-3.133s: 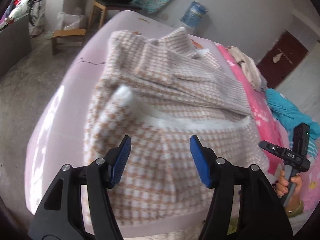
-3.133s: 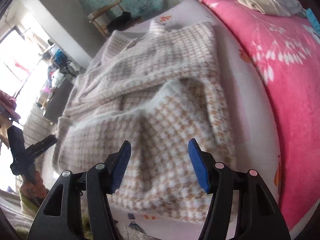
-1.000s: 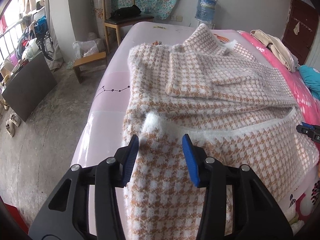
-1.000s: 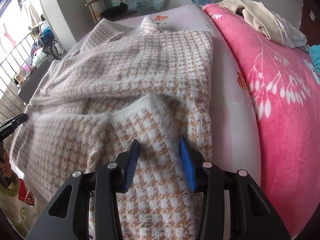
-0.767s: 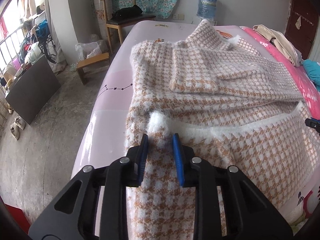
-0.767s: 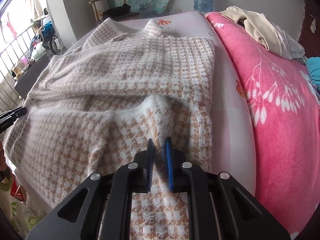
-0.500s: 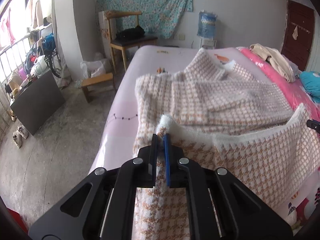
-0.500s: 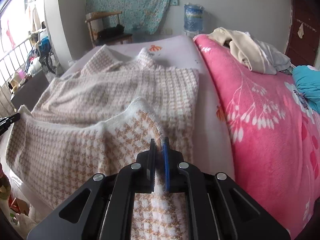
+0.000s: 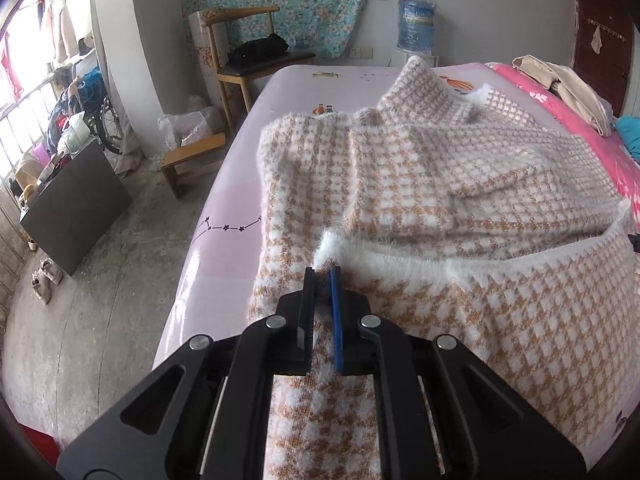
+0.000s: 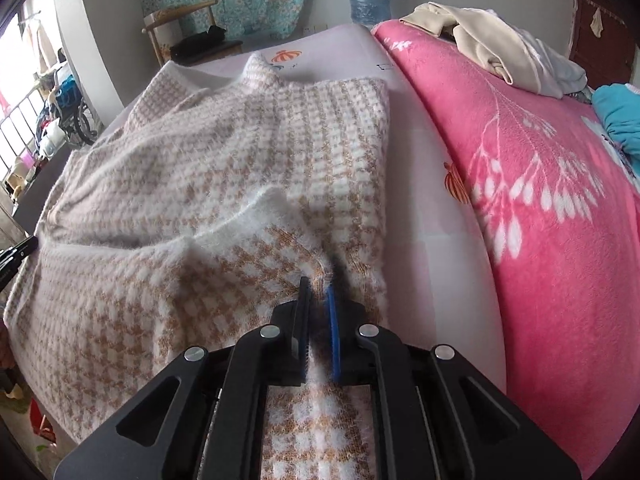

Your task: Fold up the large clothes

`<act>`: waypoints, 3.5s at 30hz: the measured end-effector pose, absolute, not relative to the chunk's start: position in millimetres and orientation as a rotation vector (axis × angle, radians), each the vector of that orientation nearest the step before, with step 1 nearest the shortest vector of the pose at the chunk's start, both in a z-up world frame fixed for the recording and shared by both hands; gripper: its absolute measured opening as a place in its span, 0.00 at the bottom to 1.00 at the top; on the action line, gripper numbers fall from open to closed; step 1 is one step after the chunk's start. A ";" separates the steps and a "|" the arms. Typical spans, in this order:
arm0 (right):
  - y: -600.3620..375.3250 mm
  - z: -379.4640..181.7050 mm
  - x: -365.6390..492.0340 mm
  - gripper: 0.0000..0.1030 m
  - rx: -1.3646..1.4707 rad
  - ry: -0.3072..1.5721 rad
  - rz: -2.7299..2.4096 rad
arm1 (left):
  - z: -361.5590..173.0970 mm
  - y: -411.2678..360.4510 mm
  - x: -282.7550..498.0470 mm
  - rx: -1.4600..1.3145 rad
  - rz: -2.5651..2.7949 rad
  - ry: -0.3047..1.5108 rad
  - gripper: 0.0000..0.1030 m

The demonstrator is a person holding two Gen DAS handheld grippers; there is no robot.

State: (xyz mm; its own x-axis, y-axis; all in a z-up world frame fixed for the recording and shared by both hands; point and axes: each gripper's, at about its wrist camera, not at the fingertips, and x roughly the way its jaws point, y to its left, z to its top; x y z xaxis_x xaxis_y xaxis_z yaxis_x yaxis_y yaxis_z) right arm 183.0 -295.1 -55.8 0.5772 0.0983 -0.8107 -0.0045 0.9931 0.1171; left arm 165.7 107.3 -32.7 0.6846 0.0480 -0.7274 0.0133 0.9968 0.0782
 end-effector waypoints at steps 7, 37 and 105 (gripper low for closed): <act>-308.7 -9.8 148.7 0.54 0.184 0.818 0.089 | -0.5 106.7 136.3 0.062 0.003 0.731 0.42; -284.8 -32.1 145.6 0.26 0.248 0.909 0.102 | -25.2 80.5 121.3 -0.098 -0.202 0.854 0.42; -141.2 -35.6 75.0 0.57 -0.112 0.831 0.418 | -42.4 92.3 75.2 -0.162 -0.142 0.909 0.72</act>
